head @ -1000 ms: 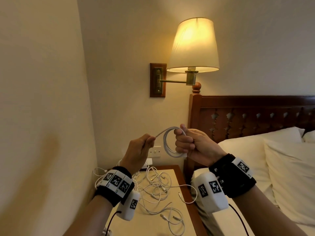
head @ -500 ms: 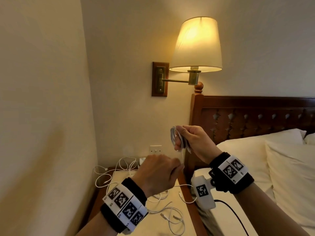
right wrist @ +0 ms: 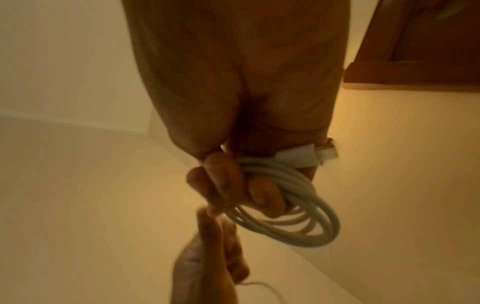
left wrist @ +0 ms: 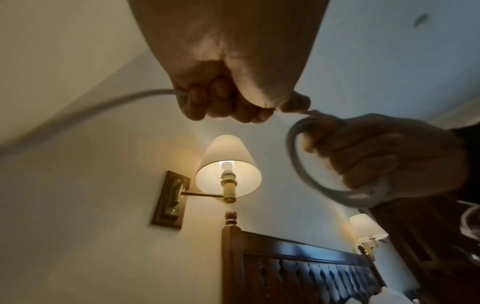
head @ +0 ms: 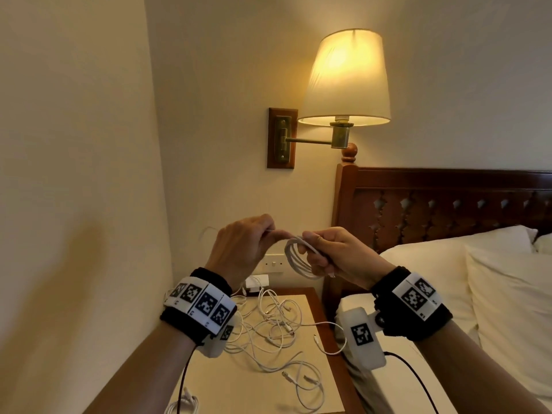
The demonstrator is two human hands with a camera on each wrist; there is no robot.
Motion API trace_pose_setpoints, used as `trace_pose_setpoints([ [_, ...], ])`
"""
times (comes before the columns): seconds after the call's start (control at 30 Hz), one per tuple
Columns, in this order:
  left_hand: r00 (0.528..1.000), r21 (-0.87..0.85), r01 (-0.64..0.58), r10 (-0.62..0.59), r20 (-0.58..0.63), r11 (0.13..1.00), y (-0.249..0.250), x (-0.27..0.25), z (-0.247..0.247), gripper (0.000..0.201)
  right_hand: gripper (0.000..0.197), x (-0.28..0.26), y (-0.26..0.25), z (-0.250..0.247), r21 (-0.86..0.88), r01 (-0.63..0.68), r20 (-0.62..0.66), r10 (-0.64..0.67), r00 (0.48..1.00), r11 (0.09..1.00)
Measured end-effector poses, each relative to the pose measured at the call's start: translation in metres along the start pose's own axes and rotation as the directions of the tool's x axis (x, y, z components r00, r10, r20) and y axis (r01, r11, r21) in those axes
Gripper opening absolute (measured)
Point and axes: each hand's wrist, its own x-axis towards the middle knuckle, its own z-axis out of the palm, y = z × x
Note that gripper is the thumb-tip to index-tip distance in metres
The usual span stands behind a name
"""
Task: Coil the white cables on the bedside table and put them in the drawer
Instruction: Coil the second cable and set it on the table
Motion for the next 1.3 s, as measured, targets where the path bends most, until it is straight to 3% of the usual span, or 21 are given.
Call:
trace_pose_setpoints([
  [0.1,0.998,-0.1,0.055,-0.056,-0.014,0.994,-0.016,-0.007,0.011,0.059,0.032,-0.001,0.002,-0.003,0.245,-0.022,0.056,0.009,0.998,0.969],
  [0.2,0.988,-0.2,0.131,-0.145,-0.053,0.971,-0.032,-0.018,0.025,0.058,0.034,0.001,0.004,-0.007,0.484,-0.001,0.067,-0.036,0.997,0.875],
  [0.33,0.969,-0.3,0.217,-0.243,-0.051,0.929,-0.048,-0.044,0.036,0.047,0.035,0.0,0.002,-0.015,0.603,0.023,0.032,-0.052,0.998,0.798],
  [0.4,0.941,-0.345,0.314,-0.337,-0.007,0.885,-0.053,-0.06,0.044,0.032,0.035,0.001,0.003,-0.017,0.637,0.034,0.004,-0.047,0.999,0.771],
  [0.47,0.875,-0.372,0.476,-0.471,0.111,0.797,-0.056,-0.077,0.054,0.02,0.036,0.003,0.004,-0.018,0.672,0.059,-0.032,-0.051,0.998,0.738],
  [0.6,0.657,-0.407,0.749,-0.668,0.35,0.523,-0.055,-0.097,0.068,0.022,0.038,0.007,0.0,-0.016,0.702,0.081,-0.068,-0.046,0.997,0.708],
  [0.7,0.53,-0.554,0.785,-0.764,0.369,0.277,-0.034,-0.077,0.061,0.028,0.04,0.011,0.0,-0.011,0.716,0.071,-0.079,-0.02,0.997,0.695],
  [0.8,0.45,-0.766,0.643,-0.808,0.38,-0.002,-0.013,-0.038,0.045,0.024,0.039,0.015,0.005,-0.006,0.722,0.046,-0.06,-0.003,0.998,0.69],
  [0.9,0.469,-0.839,0.535,-0.79,0.395,-0.101,-0.001,-0.01,0.03,0.014,0.038,0.017,0.008,-0.002,0.735,0.034,-0.045,-0.001,0.999,0.677],
  [0.97,0.529,-0.861,0.501,-0.756,0.386,-0.088,0.006,-0.003,0.024,0.006,0.037,0.018,0.008,-0.001,0.751,0.038,-0.05,-0.001,0.999,0.66],
  [1.03,0.608,-0.882,0.467,-0.705,0.366,-0.055,0.013,-0.001,0.021,0.013,0.033,0.018,0.007,0.0,0.766,0.046,-0.055,-0.007,0.998,0.641],
  [1.1,0.647,-0.867,0.498,-0.669,0.364,0.01,0.02,-0.001,0.02,0.018,0.027,0.018,0.006,0.002,0.776,0.049,-0.051,-0.015,0.999,0.629],
  [1.23,0.637,-0.765,0.642,-0.593,0.493,0.052,0.011,-0.01,0.024,0.033,0.027,0.017,0.004,0.003,0.771,0.044,-0.057,-0.001,0.998,0.635],
  [1.27,0.612,-0.719,0.693,-0.568,0.55,0.051,0.006,-0.014,0.028,0.037,0.029,0.017,0.003,0.002,0.765,0.047,-0.069,0.01,0.998,0.642],
  [1.3,0.558,-0.645,0.762,-0.559,0.613,0.054,0.003,-0.019,0.032,0.039,0.03,0.016,0.002,0.0,0.762,0.051,-0.087,0.023,0.996,0.646],
])
